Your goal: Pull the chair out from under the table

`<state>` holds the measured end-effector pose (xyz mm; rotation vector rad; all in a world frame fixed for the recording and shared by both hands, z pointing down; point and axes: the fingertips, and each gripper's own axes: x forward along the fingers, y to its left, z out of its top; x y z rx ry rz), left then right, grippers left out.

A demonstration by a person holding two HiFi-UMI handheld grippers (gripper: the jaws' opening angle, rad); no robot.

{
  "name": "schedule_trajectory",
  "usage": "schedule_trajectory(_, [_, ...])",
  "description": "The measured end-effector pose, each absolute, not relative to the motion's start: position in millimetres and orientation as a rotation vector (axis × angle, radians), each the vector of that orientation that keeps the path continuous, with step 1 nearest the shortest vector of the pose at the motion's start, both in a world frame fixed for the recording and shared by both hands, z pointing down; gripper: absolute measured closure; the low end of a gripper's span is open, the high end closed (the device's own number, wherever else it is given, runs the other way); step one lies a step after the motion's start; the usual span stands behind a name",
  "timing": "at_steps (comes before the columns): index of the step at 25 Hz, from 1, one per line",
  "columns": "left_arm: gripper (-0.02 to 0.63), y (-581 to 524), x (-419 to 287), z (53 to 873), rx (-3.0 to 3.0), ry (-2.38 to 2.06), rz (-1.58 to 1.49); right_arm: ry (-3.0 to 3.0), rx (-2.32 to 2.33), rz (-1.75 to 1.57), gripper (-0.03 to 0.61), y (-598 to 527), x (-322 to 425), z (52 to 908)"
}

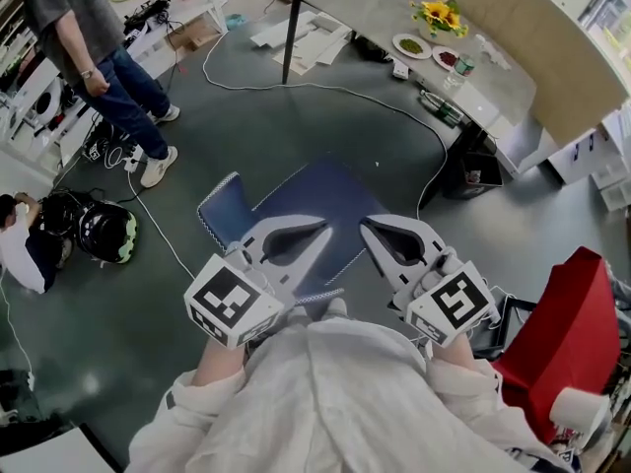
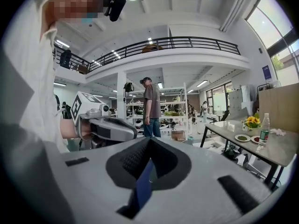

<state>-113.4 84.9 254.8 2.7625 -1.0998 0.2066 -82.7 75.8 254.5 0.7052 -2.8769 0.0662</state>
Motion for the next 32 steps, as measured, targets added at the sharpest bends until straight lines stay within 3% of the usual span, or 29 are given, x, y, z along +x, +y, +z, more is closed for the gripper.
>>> schedule_trajectory(32, [0.598, 83, -106, 289, 2.677, -1.019, 0.261, -2.764, 0.747, 0.056, 0.575, 73, -84, 282])
